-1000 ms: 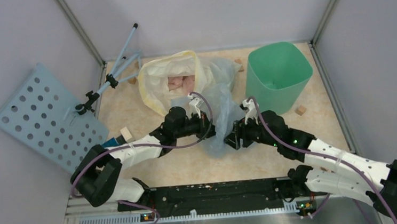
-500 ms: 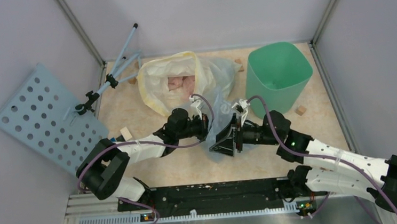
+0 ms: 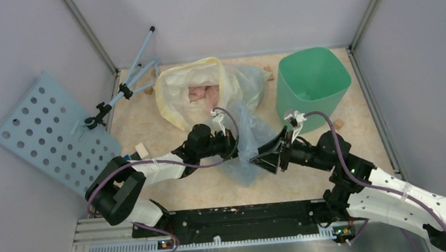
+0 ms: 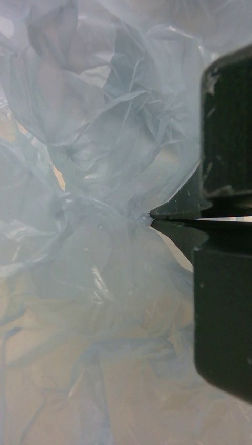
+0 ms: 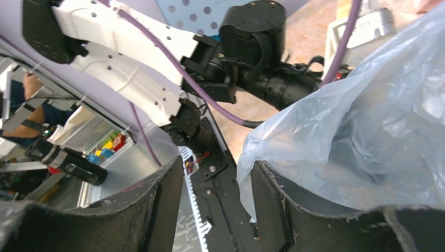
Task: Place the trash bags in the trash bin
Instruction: Unfold the trash bag at the center of the board.
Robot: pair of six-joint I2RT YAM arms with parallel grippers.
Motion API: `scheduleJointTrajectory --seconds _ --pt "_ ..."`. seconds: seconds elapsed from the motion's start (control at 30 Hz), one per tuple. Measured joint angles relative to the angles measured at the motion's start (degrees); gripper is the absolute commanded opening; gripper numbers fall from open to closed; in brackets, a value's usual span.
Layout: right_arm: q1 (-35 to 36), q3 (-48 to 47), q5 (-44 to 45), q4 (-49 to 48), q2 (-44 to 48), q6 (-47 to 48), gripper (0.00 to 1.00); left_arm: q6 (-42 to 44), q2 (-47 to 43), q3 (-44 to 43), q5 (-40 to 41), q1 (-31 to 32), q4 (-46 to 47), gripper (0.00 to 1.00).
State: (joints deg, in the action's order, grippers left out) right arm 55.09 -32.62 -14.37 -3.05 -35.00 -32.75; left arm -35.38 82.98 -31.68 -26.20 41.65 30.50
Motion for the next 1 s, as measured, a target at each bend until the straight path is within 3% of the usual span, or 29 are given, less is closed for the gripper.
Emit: scheduleJointTrajectory --seconds 0.1,0.2,0.23,0.53,0.73,0.8,0.97,1.0 --pt "0.00 0.46 1.11 0.96 -0.92 0.04 0.35 -0.42 -0.46 0.39 0.50 0.00 -0.07 0.00" --pt "0.00 1.29 1.29 1.01 -2.34 -0.28 0.04 -0.52 -1.27 0.46 1.60 0.00 -0.07 0.00" --pt "0.00 1.42 1.40 0.92 -2.67 -0.24 0.00 -0.52 -1.55 0.52 1.95 0.00 -0.04 0.00" --pt "0.00 -4.28 0.09 3.89 -2.58 -3.02 0.00 -0.87 -2.38 1.05 8.66 0.00 -2.82 0.00" --pt "-0.04 -11.30 0.24 8.11 2.84 -4.37 0.00 -2.32 -2.38 0.90 14.32 0.04 -6.67 0.01" --pt "-0.07 -12.11 0.90 10.75 3.85 -4.31 0.00 -2.51 -2.51 0.39 14.75 0.46 -6.54 0.14" --pt "-0.07 -14.25 4.00 15.13 4.37 -3.61 0.00 -1.44 -3.82 0.07 16.02 0.22 -9.29 0.63" --pt "-0.07 -14.69 5.73 16.00 4.59 -3.34 0.00 -1.09 -4.72 0.07 16.00 0.15 -10.40 0.67"
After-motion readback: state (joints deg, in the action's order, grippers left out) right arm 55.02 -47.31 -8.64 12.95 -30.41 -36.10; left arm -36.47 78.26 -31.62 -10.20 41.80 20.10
